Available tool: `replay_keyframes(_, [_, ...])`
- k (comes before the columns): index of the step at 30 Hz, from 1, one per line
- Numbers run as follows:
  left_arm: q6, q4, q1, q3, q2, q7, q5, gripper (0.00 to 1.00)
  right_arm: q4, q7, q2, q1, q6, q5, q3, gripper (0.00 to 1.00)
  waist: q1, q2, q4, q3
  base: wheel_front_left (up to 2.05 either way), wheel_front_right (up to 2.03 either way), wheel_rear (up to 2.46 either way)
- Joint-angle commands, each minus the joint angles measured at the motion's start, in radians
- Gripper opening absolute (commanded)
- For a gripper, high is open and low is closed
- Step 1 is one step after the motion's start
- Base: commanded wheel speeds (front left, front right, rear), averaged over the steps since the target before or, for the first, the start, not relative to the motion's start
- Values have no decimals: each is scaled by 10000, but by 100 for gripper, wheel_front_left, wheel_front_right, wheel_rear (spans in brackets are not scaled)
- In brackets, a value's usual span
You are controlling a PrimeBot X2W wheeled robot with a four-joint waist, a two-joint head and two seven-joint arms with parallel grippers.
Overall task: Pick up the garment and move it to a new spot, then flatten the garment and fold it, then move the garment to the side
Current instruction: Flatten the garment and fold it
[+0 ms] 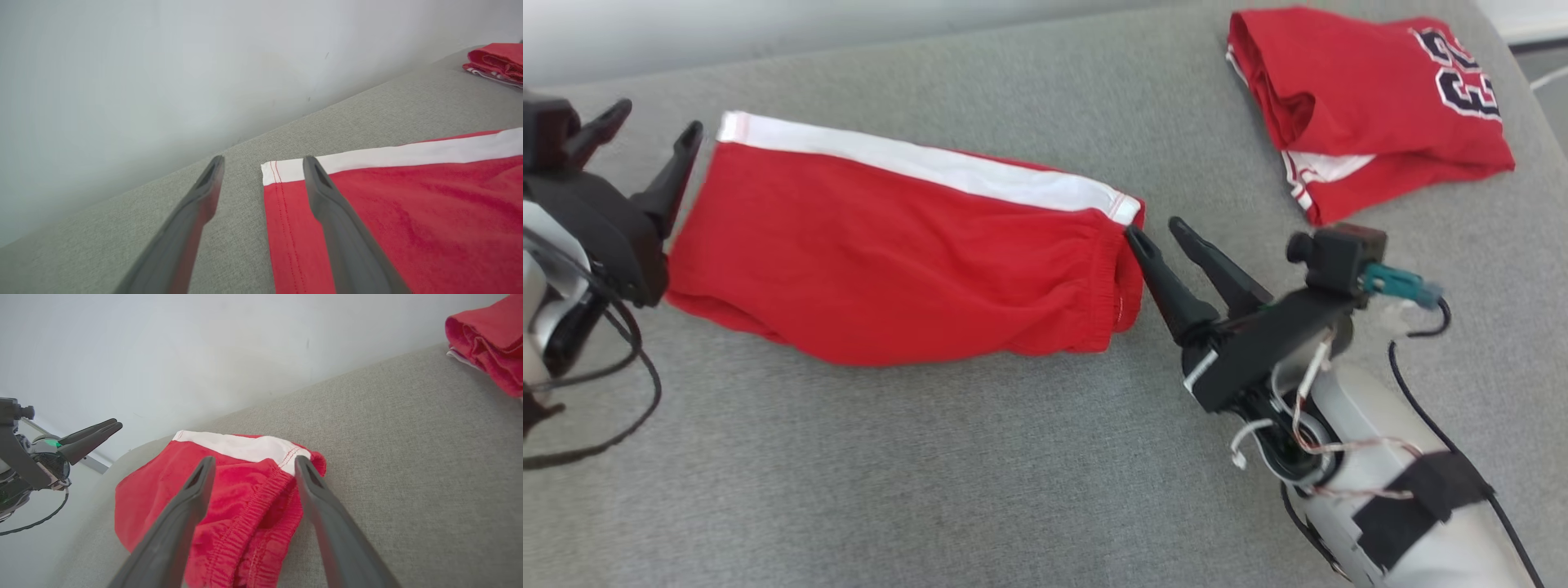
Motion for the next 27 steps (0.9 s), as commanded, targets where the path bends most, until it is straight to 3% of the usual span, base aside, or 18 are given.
replay_keyframes(1, [25,49,234,13,-56,-147,-141,100,-169,-125,-146,206,-15,-181,-44,100,1,0,217,-305,0,0,0])
replay_keyframes(15, [72,281,1263,666,-252,-647,-267,100,-2113,-831,-873,1974,-16,-2636,-997,100,1,0,424,-1079,0,0,0])
replay_keyframes(27, [316,-268,3072,2409,-380,-661,305,100,-3602,-352,-127,3889,-16,-4179,-2528,100,1,0,267,-1344,0,0,0])
